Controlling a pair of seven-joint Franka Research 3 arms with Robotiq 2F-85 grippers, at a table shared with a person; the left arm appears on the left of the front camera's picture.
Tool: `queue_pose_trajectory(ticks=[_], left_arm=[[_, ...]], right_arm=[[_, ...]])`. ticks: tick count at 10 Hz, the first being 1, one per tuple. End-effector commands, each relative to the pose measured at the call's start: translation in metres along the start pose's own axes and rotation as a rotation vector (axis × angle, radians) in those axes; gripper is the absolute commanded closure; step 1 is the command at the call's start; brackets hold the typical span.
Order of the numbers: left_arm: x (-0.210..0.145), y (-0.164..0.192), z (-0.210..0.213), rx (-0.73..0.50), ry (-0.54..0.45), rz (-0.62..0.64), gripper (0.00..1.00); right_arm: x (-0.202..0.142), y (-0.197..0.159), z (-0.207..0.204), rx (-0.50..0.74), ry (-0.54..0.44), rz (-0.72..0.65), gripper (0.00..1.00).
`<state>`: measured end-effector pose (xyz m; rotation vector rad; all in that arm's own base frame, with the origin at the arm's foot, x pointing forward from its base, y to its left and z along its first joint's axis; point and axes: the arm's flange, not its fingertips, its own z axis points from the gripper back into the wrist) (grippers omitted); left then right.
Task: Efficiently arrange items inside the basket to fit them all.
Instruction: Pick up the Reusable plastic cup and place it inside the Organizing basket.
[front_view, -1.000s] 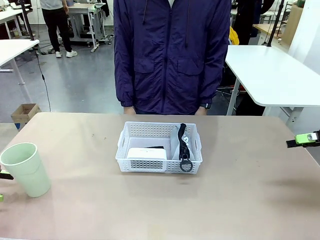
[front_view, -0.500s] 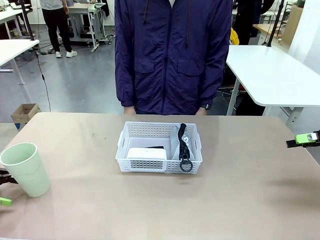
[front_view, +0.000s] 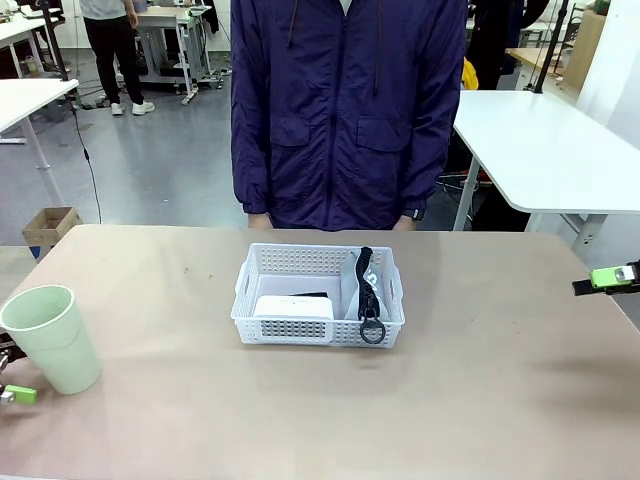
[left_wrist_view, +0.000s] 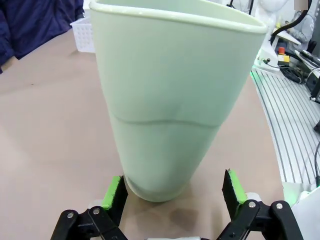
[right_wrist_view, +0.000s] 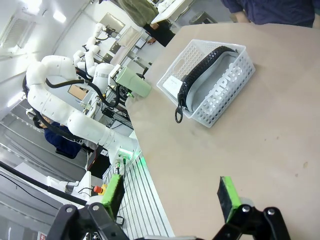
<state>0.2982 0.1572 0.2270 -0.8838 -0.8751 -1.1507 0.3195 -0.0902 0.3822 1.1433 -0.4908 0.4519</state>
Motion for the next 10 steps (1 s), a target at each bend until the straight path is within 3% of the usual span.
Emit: queue_pose_trajectory(ticks=[1,6,10], left_arm=[[-0.004,-0.057,-0.047,0.016,-0.015,-0.041,0.00],[0.003,-0.058,-0.061,0.019,-0.085,-0.018,0.00],[0.017,-0.062,-0.070,-0.046,-0.147,-0.018,0.00]], right_arm=[[0.001,0.003,-0.001,0.008,-0.018,0.001,0.00],[0.001,0.003,-0.001,0.008,-0.018,0.001,0.00],[0.001,0.003,-0.001,0.008,-0.018,0.001,0.00]])
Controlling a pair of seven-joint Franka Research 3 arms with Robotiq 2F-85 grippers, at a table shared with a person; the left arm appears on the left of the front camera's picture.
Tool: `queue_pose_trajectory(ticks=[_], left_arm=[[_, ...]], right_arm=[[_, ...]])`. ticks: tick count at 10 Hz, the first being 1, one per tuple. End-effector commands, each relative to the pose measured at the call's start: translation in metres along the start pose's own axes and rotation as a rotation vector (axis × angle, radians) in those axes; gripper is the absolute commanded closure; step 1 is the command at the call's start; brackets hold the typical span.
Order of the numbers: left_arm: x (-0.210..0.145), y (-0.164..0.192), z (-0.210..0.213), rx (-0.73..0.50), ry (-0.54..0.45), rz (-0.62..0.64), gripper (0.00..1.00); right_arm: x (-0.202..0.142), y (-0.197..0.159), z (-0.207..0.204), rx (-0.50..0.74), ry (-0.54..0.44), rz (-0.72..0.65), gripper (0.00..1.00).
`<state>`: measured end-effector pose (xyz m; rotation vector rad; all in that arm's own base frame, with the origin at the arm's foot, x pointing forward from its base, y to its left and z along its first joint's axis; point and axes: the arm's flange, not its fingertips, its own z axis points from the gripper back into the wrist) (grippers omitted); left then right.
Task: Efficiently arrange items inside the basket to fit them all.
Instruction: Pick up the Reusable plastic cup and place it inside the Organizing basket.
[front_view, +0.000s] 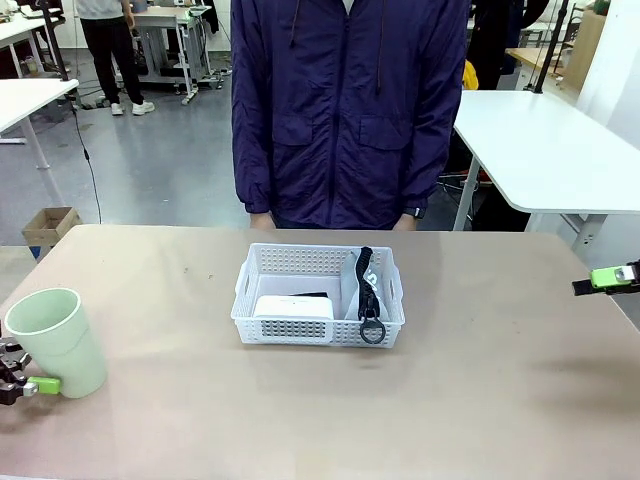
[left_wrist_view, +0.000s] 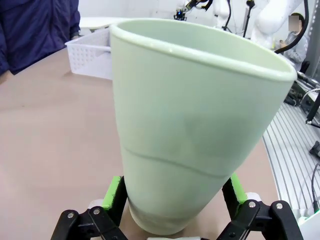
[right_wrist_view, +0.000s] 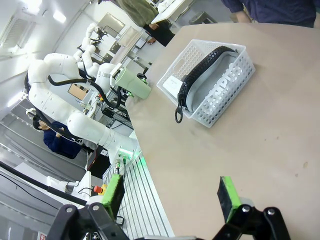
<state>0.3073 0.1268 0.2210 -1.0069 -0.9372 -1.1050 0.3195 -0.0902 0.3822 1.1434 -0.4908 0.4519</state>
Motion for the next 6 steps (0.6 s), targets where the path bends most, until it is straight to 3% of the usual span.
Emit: queue_pose_trajectory(ticks=[1,6], left_arm=[[0.005,-0.066,-0.043,-0.014,-0.038,-0.050,0.00],[0.030,-0.069,-0.058,-0.044,-0.149,-0.093,0.00]], right_arm=[[0.001,0.003,-0.001,0.008,-0.018,0.001,0.00],[0.001,0.003,-0.001,0.008,-0.018,0.001,0.00]])
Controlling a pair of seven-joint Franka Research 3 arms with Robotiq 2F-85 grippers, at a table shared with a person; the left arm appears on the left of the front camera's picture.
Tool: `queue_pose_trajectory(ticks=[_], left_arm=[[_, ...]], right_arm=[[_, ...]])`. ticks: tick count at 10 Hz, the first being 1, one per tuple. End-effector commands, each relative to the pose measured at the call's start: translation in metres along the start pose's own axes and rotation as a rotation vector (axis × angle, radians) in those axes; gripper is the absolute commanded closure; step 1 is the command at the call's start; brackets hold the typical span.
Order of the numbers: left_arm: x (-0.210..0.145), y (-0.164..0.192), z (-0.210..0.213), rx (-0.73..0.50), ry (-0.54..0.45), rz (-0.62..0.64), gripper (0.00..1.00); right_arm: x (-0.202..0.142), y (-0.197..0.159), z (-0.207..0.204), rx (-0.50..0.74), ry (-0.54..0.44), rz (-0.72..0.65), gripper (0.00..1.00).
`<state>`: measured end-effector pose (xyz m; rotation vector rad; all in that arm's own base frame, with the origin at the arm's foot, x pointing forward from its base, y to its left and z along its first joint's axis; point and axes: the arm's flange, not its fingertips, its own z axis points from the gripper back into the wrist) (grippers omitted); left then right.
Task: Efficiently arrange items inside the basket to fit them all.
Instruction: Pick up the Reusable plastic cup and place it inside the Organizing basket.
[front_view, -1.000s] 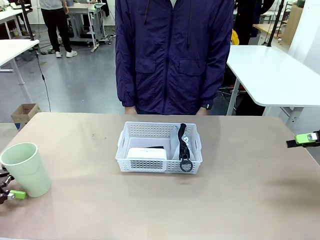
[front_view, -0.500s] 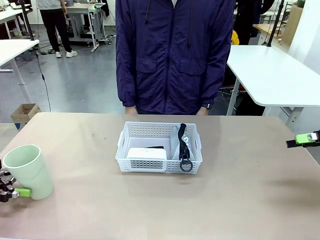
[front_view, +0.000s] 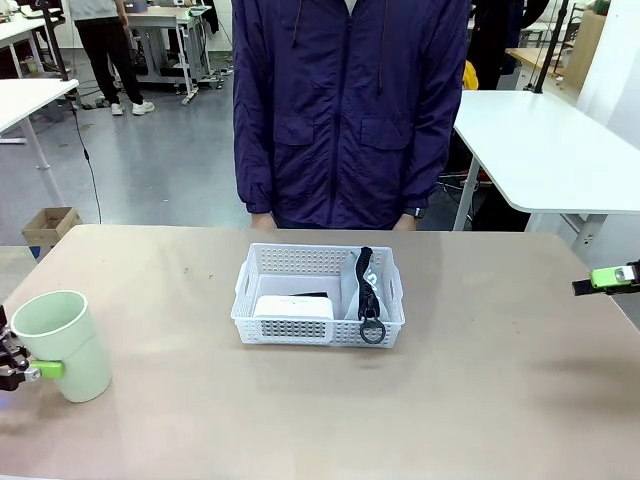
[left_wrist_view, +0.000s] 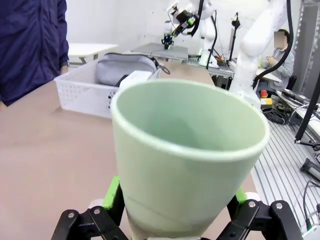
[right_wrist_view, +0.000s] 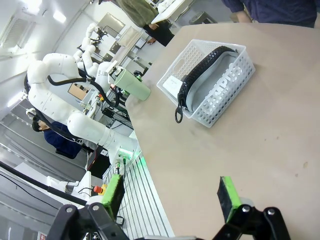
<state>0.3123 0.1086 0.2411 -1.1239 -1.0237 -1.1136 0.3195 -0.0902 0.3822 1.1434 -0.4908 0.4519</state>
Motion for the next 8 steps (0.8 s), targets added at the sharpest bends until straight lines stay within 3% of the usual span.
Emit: queue_pose_trajectory(ticks=[1,4,5,6,8], left_arm=[[0.0028,-0.0650,-0.0546,0.005,-0.035,-0.063,0.00],[0.0069,-0.0642,-0.0585,-0.005,-0.051,-0.069,0.00],[0.0074,-0.0647,-0.0582,-0.018,-0.053,-0.075,0.20],[0.0074,-0.0650,-0.0579,-0.024,-0.055,-0.068,0.58],[0.0078,-0.0649,-0.0584,-0.021,-0.053,-0.066,1.00]], right_arm=[[0.0015,0.0026,-0.0008,0.008,-0.018,0.001,0.00],[0.0015,0.0026,-0.0008,0.008,-0.018,0.001,0.00],[0.0015,0.0026,-0.0008,0.008,-0.018,0.001,0.00],[0.0015,0.0026,-0.0008,0.008,-0.018,0.001,0.00],[0.0015,0.0026,-0.0008,0.008,-0.018,0.001,0.00]])
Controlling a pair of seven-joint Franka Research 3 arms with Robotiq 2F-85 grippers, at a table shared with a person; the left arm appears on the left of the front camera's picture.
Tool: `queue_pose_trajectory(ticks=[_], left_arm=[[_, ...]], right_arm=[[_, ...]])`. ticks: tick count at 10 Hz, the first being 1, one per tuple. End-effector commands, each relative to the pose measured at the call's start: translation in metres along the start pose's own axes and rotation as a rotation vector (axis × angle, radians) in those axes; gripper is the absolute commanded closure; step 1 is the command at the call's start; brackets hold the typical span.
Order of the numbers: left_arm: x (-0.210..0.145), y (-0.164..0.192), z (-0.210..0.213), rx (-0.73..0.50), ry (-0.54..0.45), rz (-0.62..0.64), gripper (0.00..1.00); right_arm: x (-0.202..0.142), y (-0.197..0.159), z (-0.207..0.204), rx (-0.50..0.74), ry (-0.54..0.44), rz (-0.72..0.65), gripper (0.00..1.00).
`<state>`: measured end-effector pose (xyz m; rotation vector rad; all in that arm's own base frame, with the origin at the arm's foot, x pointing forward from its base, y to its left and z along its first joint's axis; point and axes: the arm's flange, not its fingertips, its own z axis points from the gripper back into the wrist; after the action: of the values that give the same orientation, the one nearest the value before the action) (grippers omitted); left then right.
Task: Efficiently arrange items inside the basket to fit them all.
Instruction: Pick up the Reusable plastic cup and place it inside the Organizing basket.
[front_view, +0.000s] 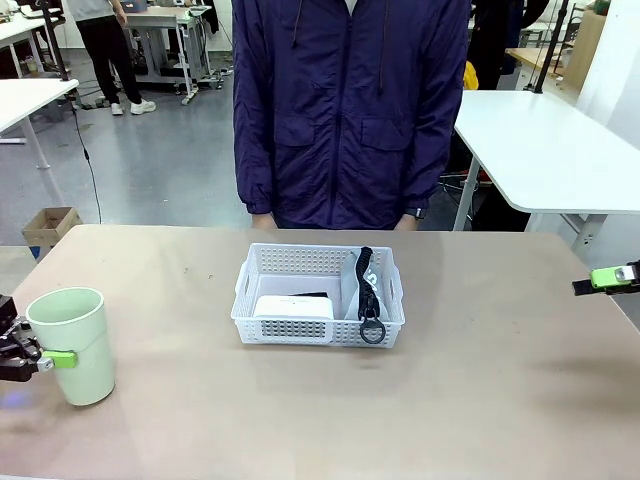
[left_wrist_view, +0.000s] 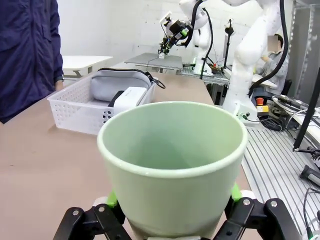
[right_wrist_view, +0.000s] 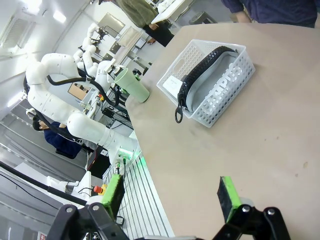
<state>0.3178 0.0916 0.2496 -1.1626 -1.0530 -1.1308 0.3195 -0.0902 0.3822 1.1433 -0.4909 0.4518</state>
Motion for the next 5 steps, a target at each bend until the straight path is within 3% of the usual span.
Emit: queue_pose_trajectory(ticks=[1,2,3,4,5], left_arm=[[-0.003,-0.066,-0.044,0.021,-0.019,-0.046,1.00],[0.001,-0.067,-0.042,0.050,-0.033,-0.043,1.00],[0.017,-0.071,-0.037,0.114,-0.060,-0.058,0.70],[0.047,-0.081,-0.029,0.193,-0.101,-0.108,0.70],[0.088,-0.094,-0.020,0.293,-0.132,-0.174,1.00]], right_arm=[[0.001,0.003,-0.001,0.008,-0.018,0.001,0.00],[0.001,0.003,-0.001,0.008,-0.018,0.001,0.00],[0.001,0.003,-0.001,0.008,-0.018,0.001,0.00],[0.001,0.003,-0.001,0.008,-0.018,0.001,0.00],[0.001,0.003,-0.001,0.008,-0.018,0.001,0.00]])
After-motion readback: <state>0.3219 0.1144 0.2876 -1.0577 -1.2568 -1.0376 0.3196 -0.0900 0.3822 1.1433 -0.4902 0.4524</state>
